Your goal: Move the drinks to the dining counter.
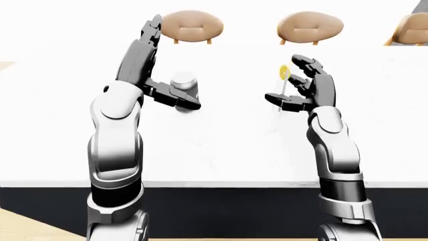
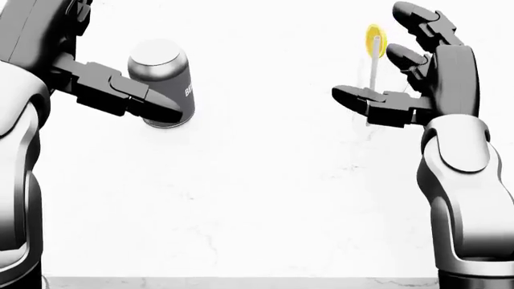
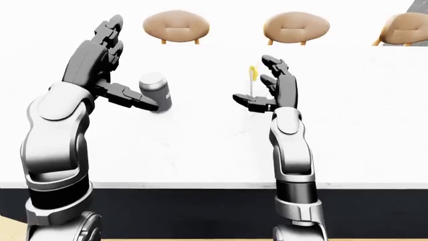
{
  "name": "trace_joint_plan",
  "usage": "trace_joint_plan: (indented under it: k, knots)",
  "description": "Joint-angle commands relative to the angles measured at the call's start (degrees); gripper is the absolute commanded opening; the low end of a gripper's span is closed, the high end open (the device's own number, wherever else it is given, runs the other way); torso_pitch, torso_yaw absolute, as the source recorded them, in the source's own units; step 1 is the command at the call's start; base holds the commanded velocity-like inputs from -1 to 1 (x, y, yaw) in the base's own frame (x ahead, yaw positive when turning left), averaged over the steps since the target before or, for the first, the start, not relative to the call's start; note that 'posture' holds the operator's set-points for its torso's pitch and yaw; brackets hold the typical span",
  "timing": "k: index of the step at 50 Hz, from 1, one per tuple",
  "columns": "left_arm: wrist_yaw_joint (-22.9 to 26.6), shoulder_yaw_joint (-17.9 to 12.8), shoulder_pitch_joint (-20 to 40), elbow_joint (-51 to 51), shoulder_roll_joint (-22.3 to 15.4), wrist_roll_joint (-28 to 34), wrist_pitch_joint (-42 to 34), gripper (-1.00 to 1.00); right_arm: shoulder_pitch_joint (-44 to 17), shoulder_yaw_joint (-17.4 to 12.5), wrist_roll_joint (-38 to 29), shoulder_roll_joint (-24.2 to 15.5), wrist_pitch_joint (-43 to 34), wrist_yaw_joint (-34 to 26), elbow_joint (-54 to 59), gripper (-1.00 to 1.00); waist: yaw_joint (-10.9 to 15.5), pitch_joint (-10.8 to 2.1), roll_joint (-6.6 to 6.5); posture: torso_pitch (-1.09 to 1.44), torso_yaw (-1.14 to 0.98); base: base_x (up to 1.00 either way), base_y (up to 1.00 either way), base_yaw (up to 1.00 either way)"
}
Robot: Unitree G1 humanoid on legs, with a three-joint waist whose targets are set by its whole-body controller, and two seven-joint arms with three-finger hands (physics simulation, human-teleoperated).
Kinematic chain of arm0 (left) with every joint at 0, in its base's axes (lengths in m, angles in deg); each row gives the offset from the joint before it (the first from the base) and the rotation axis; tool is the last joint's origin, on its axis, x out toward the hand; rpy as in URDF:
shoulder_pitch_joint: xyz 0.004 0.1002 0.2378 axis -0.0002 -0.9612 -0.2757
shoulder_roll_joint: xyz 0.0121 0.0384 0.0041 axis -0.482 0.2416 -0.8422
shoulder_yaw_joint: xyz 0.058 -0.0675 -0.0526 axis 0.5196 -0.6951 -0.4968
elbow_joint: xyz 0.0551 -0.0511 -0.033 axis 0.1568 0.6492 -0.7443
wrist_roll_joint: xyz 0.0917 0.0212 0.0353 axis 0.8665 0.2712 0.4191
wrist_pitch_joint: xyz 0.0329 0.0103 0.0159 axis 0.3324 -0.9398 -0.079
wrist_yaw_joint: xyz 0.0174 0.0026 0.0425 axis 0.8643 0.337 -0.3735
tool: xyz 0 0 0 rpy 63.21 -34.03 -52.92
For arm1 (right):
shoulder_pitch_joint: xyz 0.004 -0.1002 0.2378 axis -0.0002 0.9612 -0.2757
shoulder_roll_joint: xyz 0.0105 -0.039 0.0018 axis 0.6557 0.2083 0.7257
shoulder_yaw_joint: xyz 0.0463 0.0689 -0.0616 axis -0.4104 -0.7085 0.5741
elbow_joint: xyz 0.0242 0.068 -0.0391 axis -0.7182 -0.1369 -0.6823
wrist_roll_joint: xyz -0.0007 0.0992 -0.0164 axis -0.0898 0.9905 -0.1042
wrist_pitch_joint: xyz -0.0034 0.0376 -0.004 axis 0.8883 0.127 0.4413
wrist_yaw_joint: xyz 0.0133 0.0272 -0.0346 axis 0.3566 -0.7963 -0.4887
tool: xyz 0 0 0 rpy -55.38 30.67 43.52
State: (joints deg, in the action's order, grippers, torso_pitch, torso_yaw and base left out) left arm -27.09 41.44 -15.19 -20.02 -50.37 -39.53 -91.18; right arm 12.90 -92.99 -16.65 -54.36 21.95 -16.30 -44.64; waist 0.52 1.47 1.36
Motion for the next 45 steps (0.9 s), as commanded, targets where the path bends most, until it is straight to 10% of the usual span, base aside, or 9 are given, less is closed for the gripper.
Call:
trace_joint_plan:
  k: [1, 11, 25, 45]
  knots:
    - [-0.4, -0.3, 1.9, -1.7, -0.4, 0.3, 1.4, 1.0, -1.9, -0.5, -0.1, -0.7, 1.5, 0.2, -2.2, 0.46, 0.0, -1.6, 0.04, 0.0, 0.0, 0.0, 0.0, 0.0]
    - [-0.1, -0.3, 2.0, -2.3, -0.4, 0.6, 0.9, 1.0, -1.0, -1.0, 0.7, -1.2, 1.5, -0.3, -2.4, 1.0, 0.0, -1.46, 0.11, 0.0, 0.0, 0.0, 0.0, 0.0]
    - [1.2, -1.5, -0.6, -6.8, -1.5, -0.1, -1.0, 1.0, 1.7, -3.7, 2.7, -3.9, -0.8, -1.9, -7.2, 1.0, -0.1, -1.11, 0.08, 0.0, 0.0, 0.0, 0.0, 0.0]
    - [1.1, -13.2, -5.1, -24.5, -11.5, -8.9, -14.9, 1.0, 9.3, -21.9, 24.4, -15.1, -14.8, 3.6, -30.6, 1.0, -0.1, 0.06, 0.53, 0.0, 0.0, 0.0, 0.0, 0.0]
